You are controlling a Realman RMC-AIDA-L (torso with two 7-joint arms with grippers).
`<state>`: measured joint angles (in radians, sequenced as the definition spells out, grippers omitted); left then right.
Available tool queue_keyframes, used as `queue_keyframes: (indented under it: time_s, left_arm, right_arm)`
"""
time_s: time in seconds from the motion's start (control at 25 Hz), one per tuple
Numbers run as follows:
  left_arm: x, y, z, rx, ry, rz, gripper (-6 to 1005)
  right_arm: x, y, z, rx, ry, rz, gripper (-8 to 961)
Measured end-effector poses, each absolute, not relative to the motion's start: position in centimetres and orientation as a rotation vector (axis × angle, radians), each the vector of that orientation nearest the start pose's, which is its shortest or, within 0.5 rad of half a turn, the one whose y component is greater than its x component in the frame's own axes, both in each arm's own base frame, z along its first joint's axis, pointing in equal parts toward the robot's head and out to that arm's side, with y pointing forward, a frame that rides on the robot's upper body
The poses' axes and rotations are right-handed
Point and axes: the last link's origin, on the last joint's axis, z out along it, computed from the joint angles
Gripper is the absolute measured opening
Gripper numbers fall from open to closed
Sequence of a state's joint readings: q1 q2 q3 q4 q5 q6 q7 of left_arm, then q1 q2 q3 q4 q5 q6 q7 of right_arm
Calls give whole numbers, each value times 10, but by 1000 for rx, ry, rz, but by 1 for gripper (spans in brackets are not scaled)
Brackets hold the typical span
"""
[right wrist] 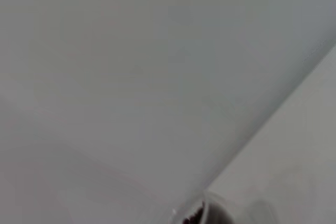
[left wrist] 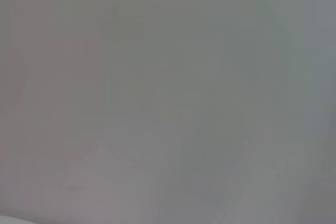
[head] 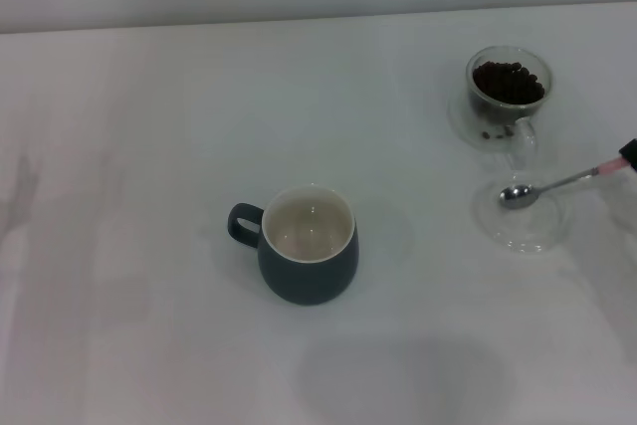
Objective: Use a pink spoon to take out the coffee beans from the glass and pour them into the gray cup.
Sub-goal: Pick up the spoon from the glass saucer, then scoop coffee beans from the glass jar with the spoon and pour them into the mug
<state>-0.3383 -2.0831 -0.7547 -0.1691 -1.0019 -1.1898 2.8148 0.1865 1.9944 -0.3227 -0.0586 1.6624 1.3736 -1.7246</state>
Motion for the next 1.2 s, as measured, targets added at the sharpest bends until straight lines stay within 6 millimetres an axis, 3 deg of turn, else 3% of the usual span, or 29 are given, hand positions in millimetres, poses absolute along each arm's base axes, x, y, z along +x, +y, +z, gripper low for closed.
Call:
queue_keyframes:
  time_s: [0.36, 0.8, 1.0, 1.2]
  left_arm:
    - [-358, 296, -12, -1463, -776, -786, 809]
    - [-357, 293, -19, -1521, -766, -771, 810]
    - [-355, 292, -21, -1540, -763, -769, 810]
    - [-356, 291, -22, -1541, -766, -766, 811]
  right_arm:
    - [393, 241, 49, -1440, 1356, 1355, 145]
    - [346, 306, 93, -1630, 937, 1377, 145]
    - [331, 318, 95, -1755, 750, 1267, 145]
    - [327, 319, 89, -1843, 641, 1171, 145]
